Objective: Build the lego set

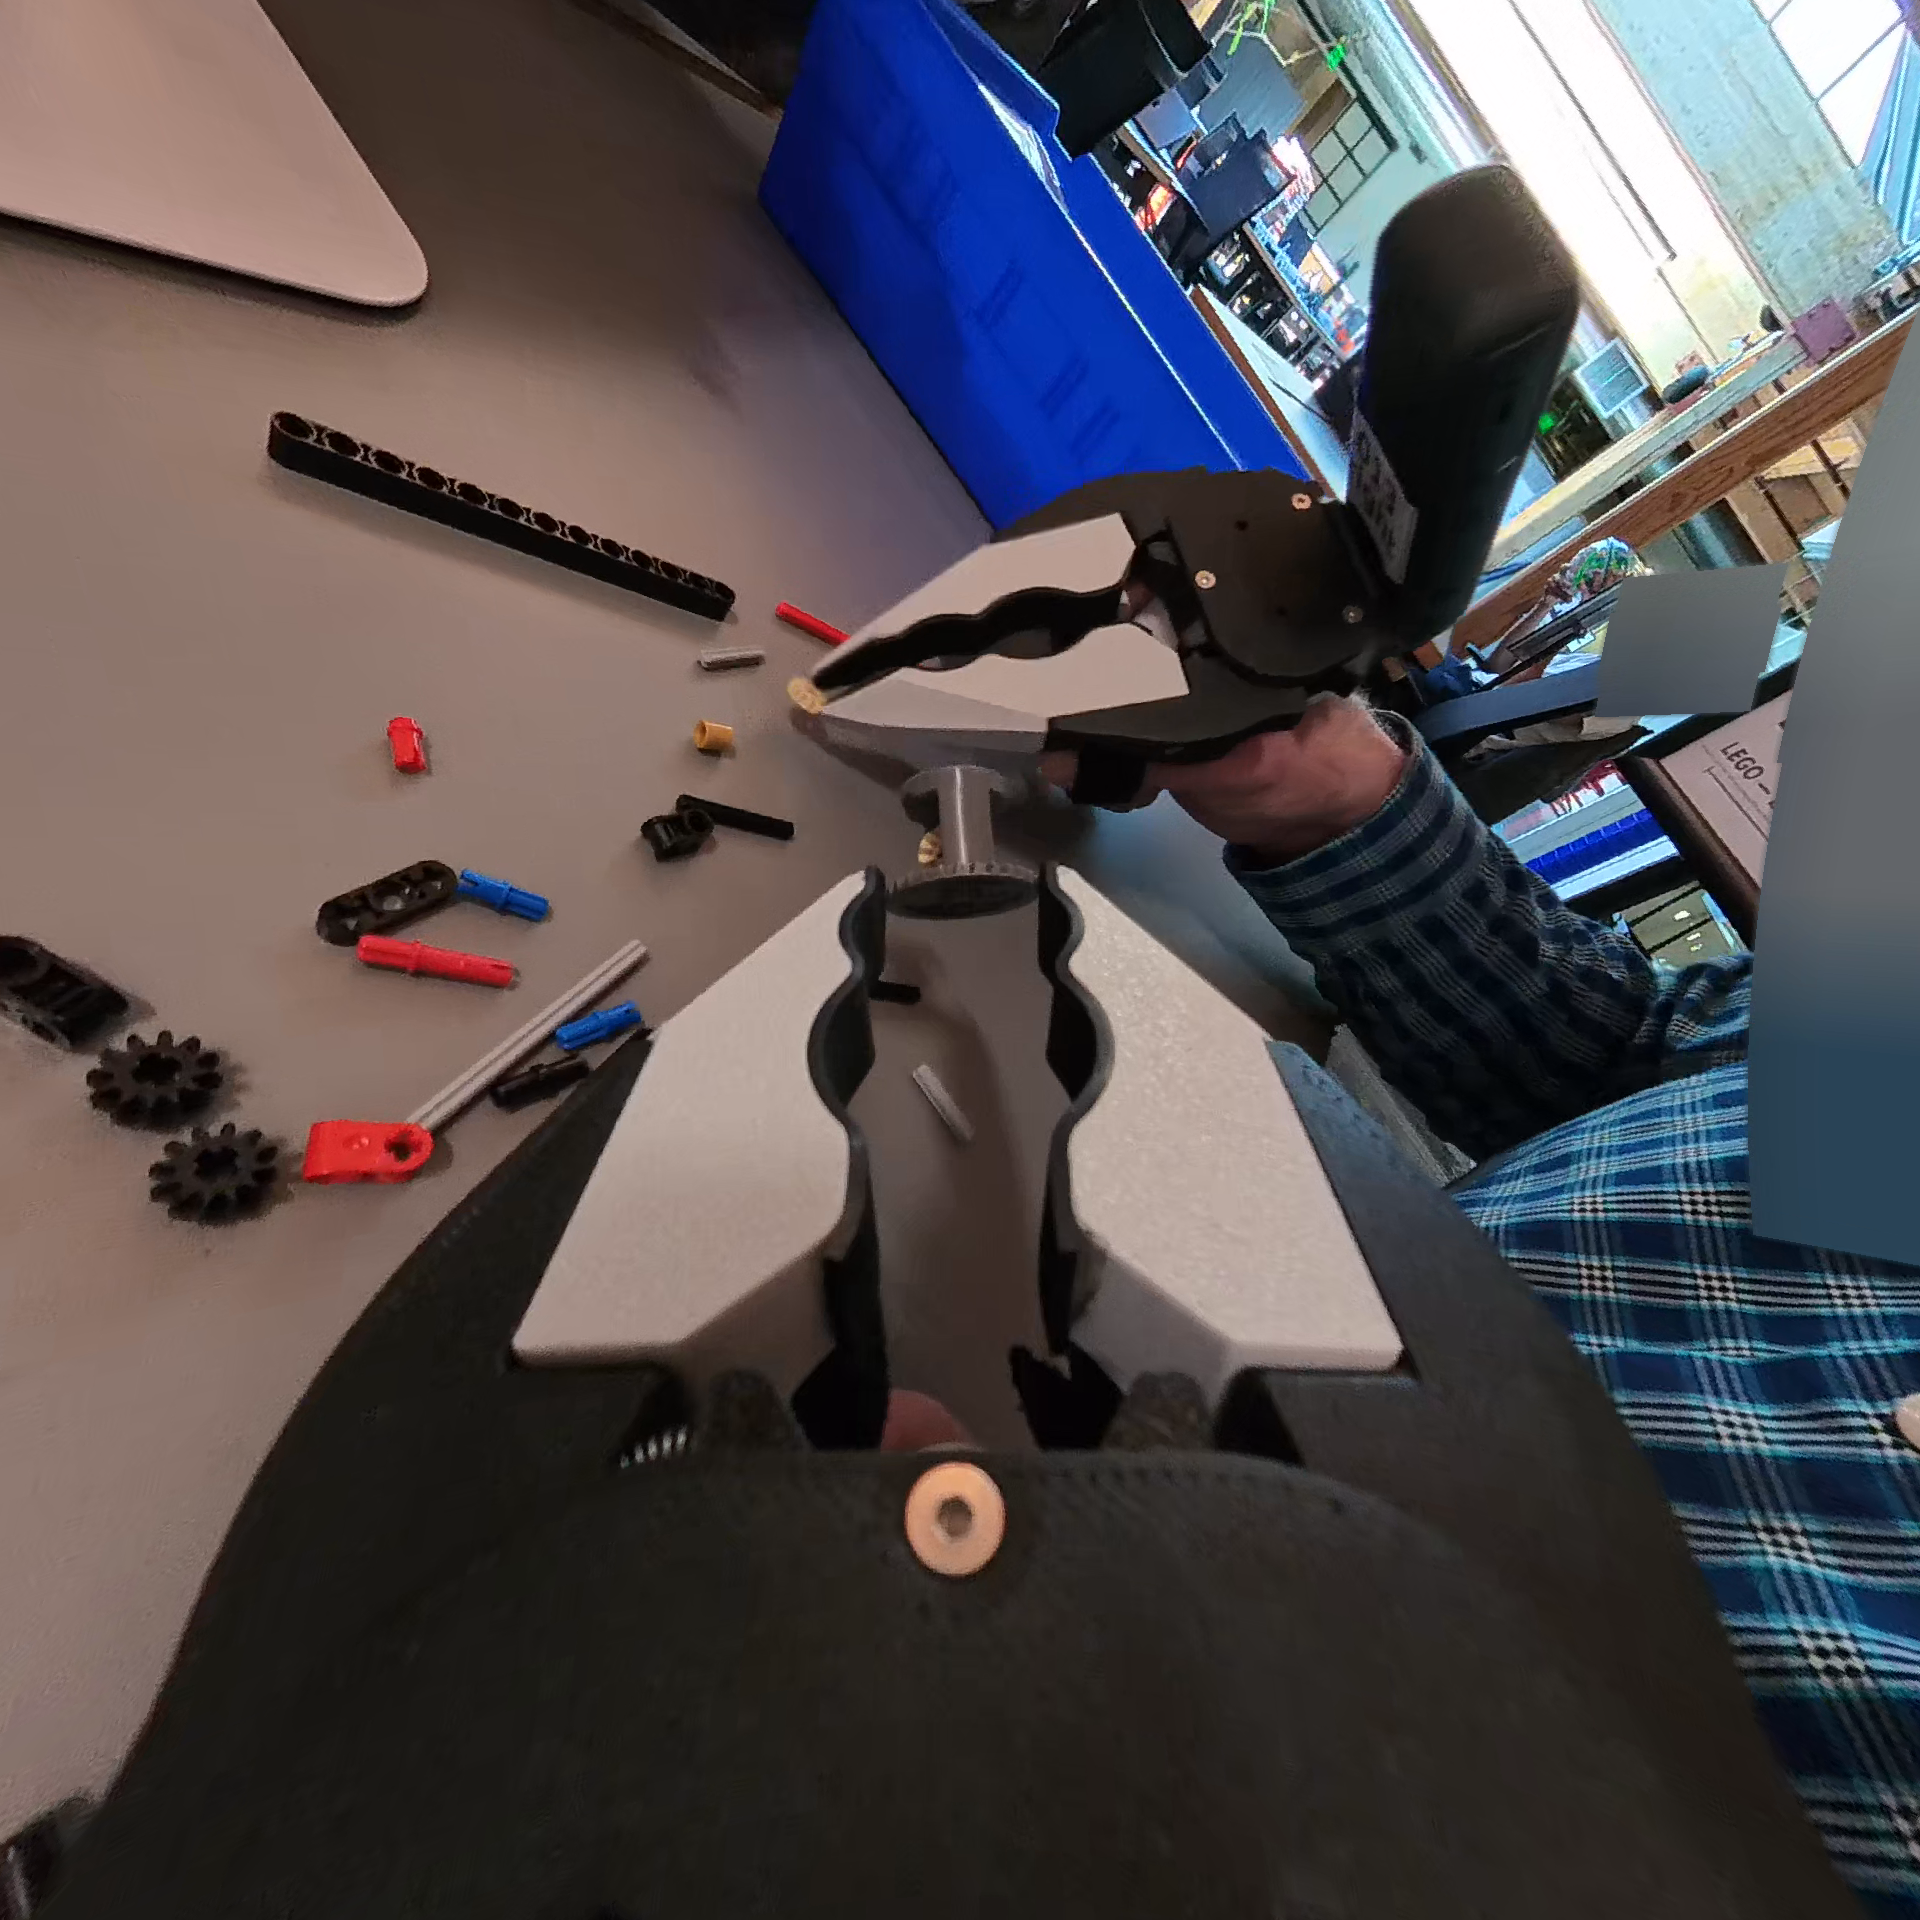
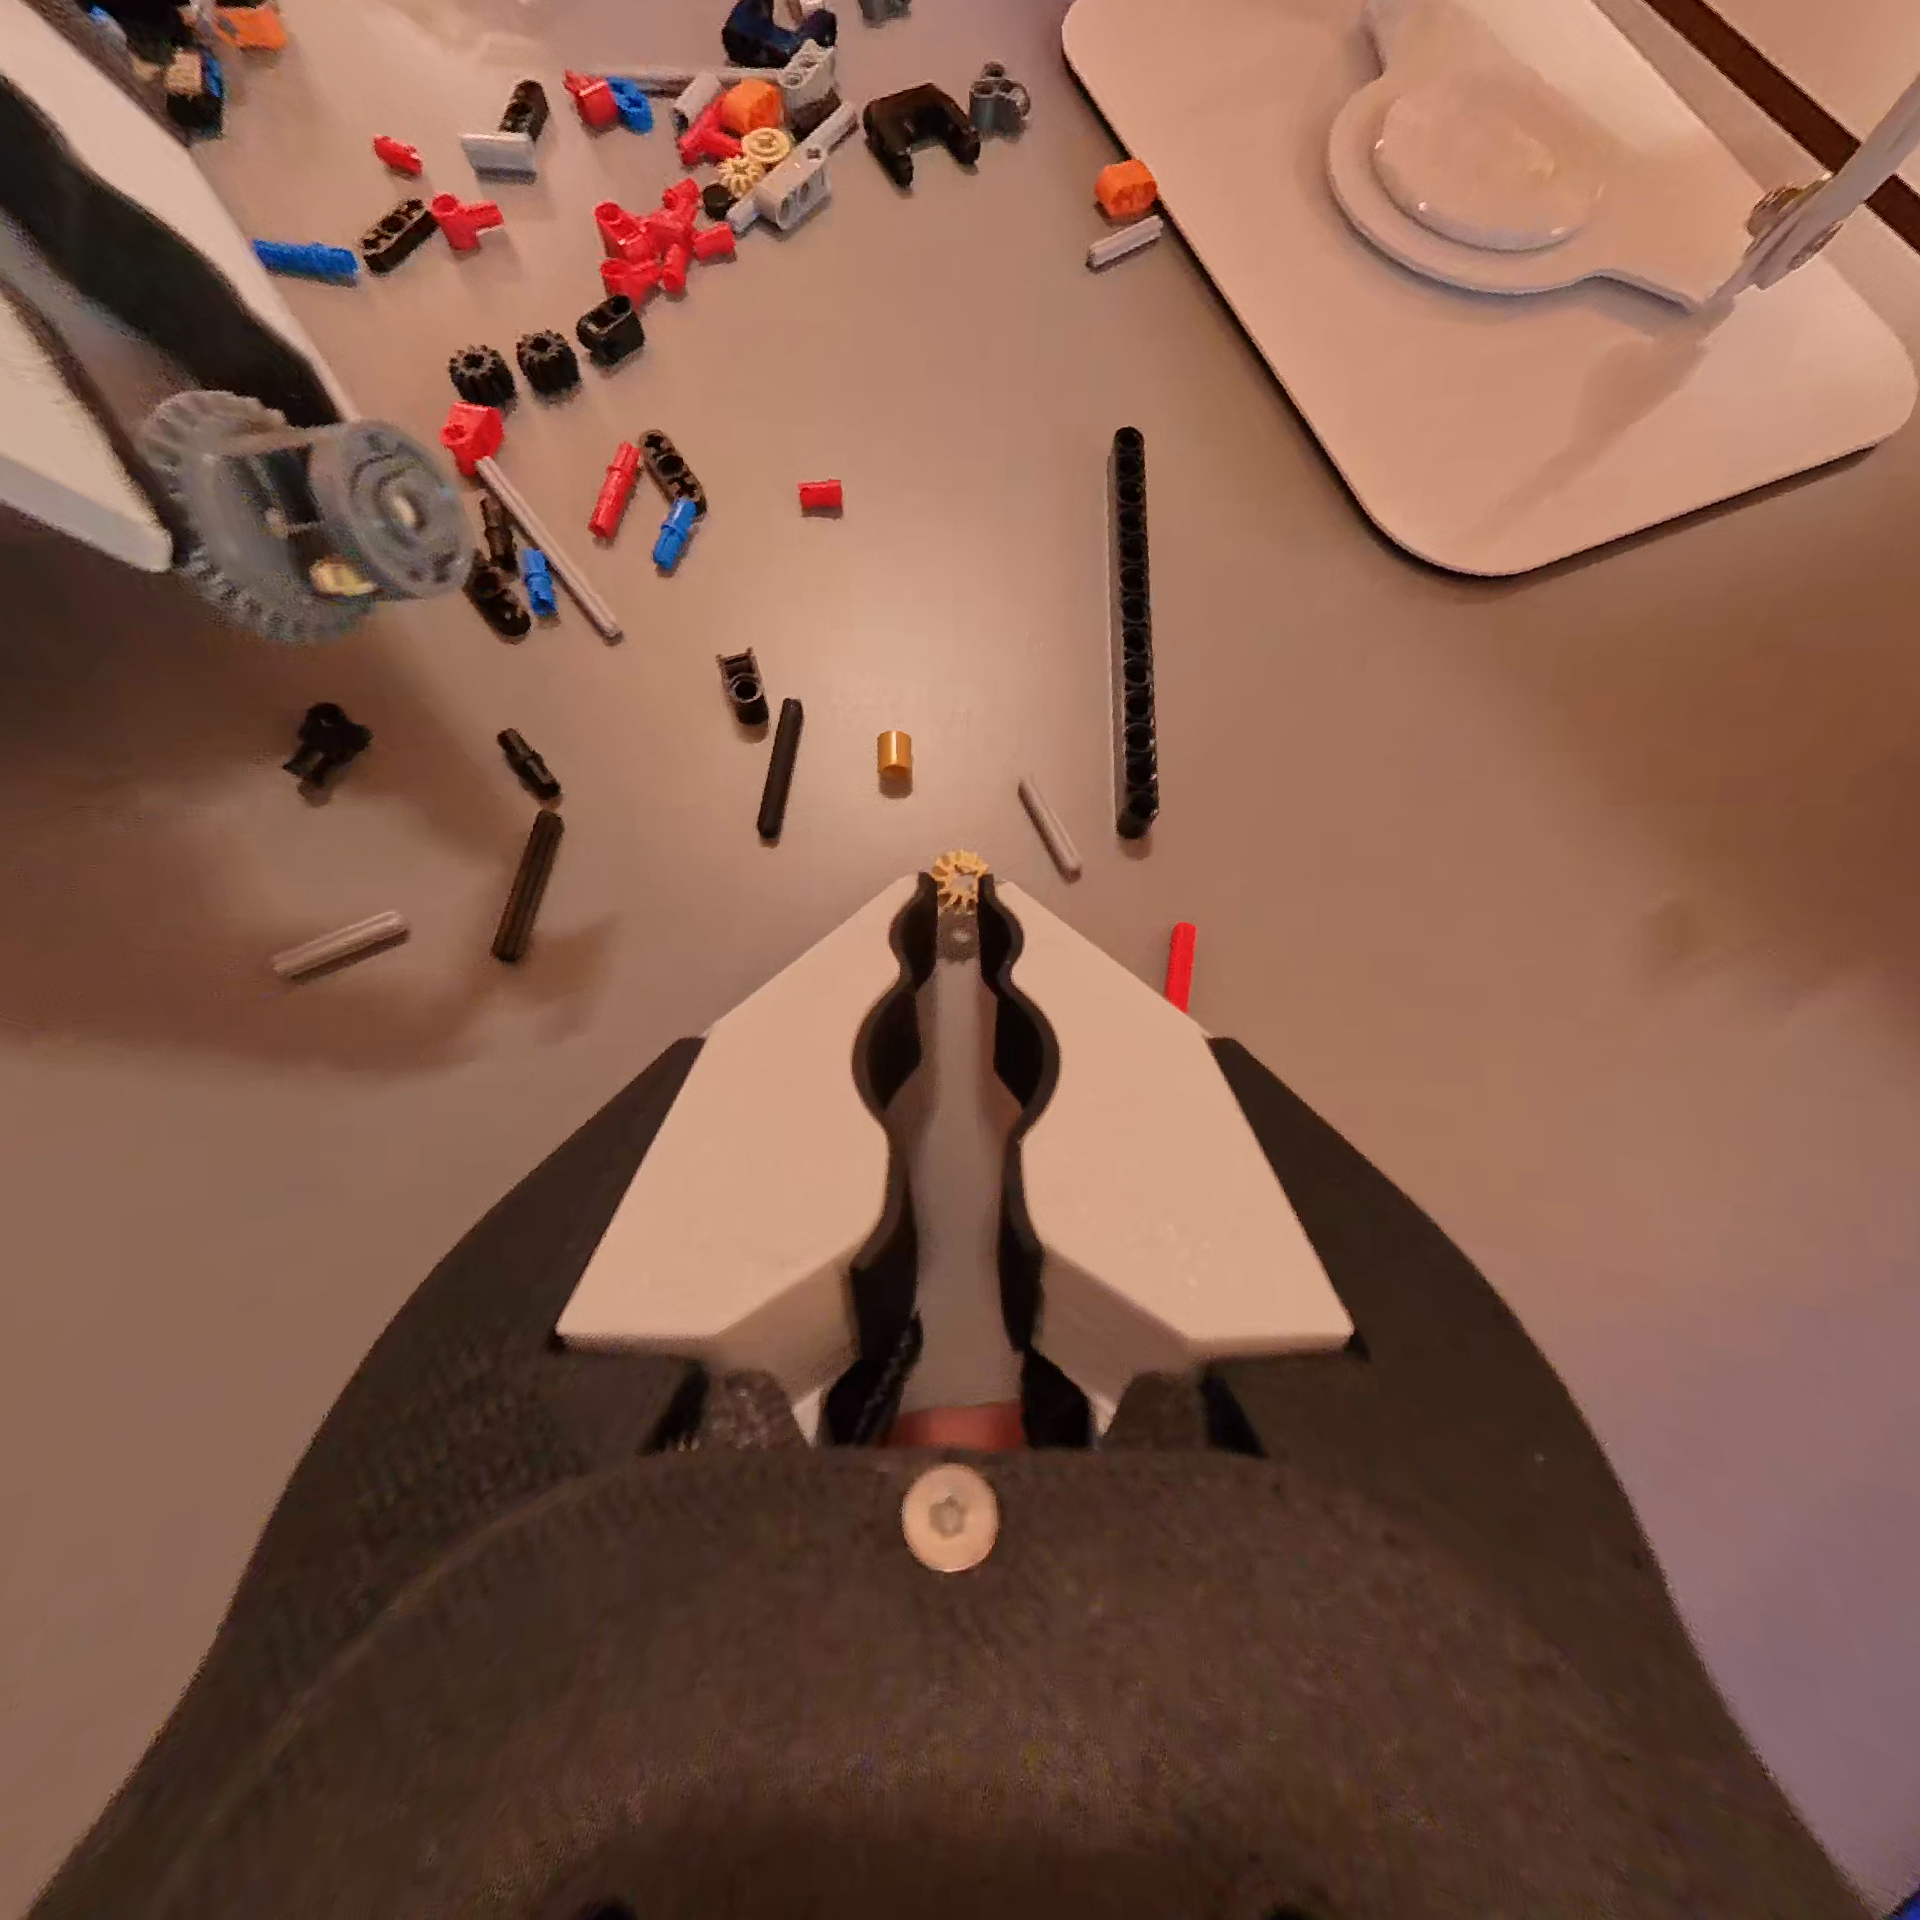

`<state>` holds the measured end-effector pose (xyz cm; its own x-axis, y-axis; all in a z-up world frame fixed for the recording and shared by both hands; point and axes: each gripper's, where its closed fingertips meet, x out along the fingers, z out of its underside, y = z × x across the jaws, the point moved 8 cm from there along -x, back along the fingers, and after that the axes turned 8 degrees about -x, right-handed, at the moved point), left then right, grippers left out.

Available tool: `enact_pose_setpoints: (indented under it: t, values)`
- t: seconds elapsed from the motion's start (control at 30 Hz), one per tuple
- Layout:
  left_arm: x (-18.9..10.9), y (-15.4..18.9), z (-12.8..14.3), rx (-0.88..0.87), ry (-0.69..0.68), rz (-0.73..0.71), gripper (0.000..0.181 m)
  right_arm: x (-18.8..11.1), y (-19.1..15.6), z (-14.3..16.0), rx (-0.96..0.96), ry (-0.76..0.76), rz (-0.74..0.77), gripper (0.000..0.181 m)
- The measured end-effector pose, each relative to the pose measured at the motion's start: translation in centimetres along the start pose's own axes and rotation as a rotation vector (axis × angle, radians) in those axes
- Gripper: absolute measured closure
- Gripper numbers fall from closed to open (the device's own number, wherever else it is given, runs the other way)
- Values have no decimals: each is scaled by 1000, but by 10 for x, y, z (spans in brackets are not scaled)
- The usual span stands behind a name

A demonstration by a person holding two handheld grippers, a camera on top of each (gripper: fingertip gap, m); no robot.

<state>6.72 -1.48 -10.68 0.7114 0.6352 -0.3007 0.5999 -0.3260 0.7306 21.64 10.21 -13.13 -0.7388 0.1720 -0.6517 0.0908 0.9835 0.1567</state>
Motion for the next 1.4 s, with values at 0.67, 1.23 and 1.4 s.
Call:
enact_pose_setpoints:
  t: [0.67, 1.23, 1.4]
  values:
    - [20, 8, 4, 29, -1, 7, 154, -48, -40, -14, 334, 322, -346, 176]
    - [25, 14, 6, 114, 1, 14, 154, -34, -38, -16, 509, 299, -553, 176]
    - [25, 15, 8, 118, 0, 27, 154, -33, -38, -14, 565, 309, -591, 176]
